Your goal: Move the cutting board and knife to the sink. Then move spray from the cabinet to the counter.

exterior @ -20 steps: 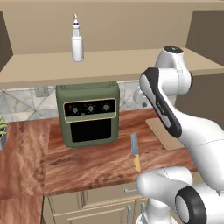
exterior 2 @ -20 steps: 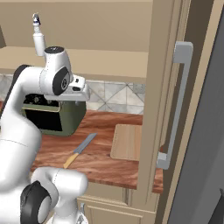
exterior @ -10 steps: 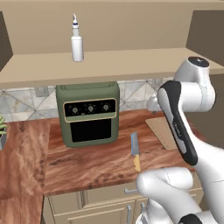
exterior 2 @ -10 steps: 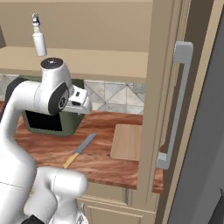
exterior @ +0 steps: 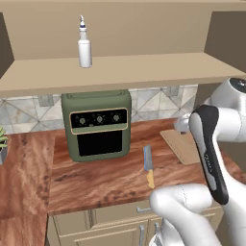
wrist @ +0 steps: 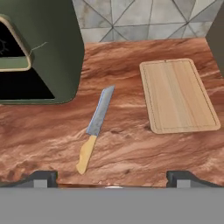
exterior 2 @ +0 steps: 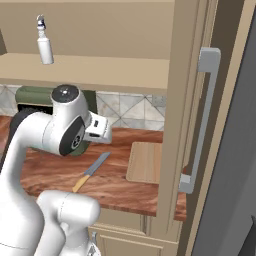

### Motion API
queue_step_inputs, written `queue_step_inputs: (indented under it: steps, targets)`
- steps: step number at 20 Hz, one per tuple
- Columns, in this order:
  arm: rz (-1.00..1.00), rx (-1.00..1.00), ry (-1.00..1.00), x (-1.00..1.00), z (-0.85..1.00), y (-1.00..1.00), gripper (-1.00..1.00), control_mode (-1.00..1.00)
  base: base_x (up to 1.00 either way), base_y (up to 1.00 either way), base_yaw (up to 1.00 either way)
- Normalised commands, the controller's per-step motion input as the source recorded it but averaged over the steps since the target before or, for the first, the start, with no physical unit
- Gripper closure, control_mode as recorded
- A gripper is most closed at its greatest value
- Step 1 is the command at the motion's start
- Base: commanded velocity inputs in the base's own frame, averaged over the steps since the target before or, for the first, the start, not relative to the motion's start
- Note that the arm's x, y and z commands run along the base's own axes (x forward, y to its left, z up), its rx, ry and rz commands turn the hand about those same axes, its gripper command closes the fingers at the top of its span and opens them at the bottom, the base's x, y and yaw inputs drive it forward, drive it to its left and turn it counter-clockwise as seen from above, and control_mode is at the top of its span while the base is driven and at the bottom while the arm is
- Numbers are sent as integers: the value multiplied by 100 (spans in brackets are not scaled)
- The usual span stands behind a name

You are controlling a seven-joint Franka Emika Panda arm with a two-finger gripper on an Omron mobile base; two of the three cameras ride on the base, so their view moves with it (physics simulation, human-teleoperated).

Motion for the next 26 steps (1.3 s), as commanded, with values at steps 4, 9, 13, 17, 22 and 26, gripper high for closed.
queue_step_inputs:
  steps: [4,9,13,17,22,26]
  targets:
    - [0,0,-14,-5,-18,-23,-100,-100,0,0,0]
    - [0,0,-21,0,-31,-15,-100,-100,0,0,0]
    - [1,0,-14,6,-21,-14,-100,-100,0,0,0]
    - [0,0,1,53,0,-15,-100,-100,0,0,0]
    - [1,0,0,64,-4,-13,-100,-100,0,0,0]
    - [6,0,-8,37,-26,-5,-100,-100,0,0,0]
